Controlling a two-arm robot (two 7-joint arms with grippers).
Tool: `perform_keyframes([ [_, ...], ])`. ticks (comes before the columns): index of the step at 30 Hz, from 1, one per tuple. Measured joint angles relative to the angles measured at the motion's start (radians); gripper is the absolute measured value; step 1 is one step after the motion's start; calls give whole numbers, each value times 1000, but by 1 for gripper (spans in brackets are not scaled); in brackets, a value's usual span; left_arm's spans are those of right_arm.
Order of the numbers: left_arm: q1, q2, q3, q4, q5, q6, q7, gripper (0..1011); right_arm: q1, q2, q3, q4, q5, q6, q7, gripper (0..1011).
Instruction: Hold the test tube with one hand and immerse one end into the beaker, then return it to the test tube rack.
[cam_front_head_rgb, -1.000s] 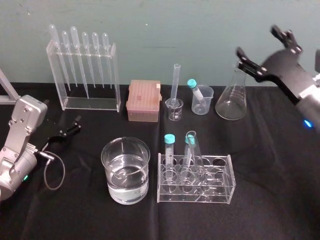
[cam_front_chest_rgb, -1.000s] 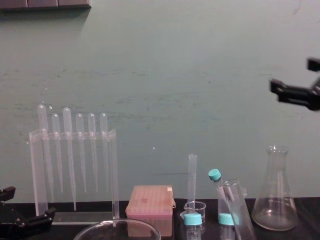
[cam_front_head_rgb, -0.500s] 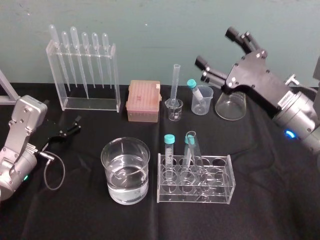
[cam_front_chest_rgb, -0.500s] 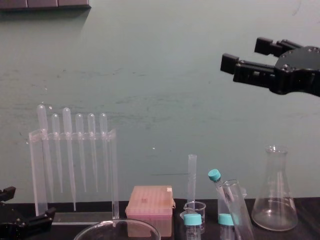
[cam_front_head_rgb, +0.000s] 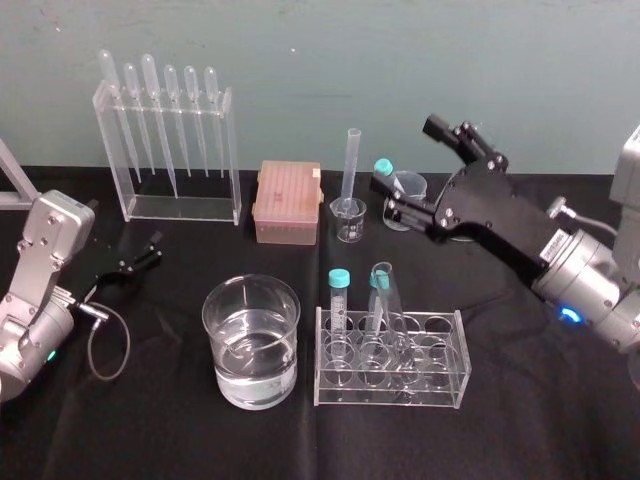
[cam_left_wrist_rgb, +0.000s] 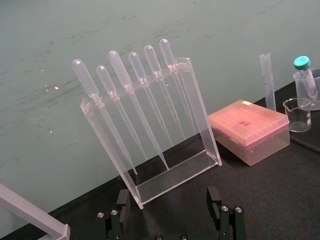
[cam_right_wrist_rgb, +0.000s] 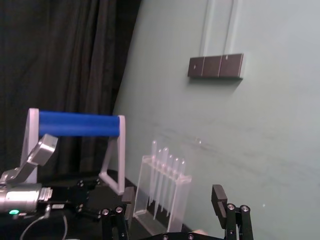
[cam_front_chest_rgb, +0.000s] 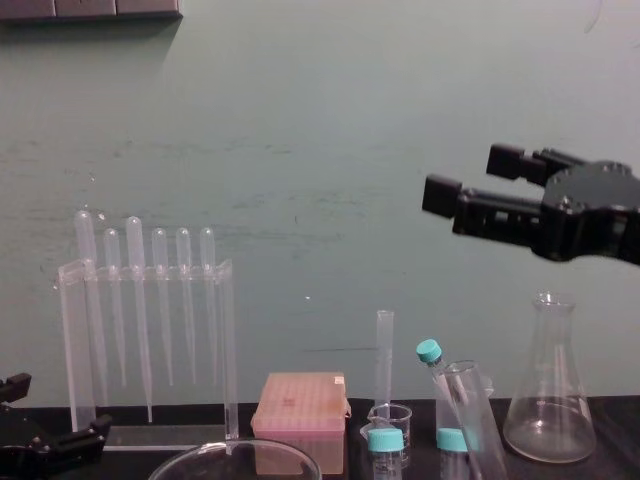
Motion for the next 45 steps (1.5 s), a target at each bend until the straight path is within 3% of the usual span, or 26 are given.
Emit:
perform_keyframes([
  [23,0,0,0,0,0,0,0,1000,-95,-28,-5,-30,-66,71,19,1003],
  [45,0,0,0,0,0,0,0,1000,-113,-54,-8,36,-104,156,47,1003],
])
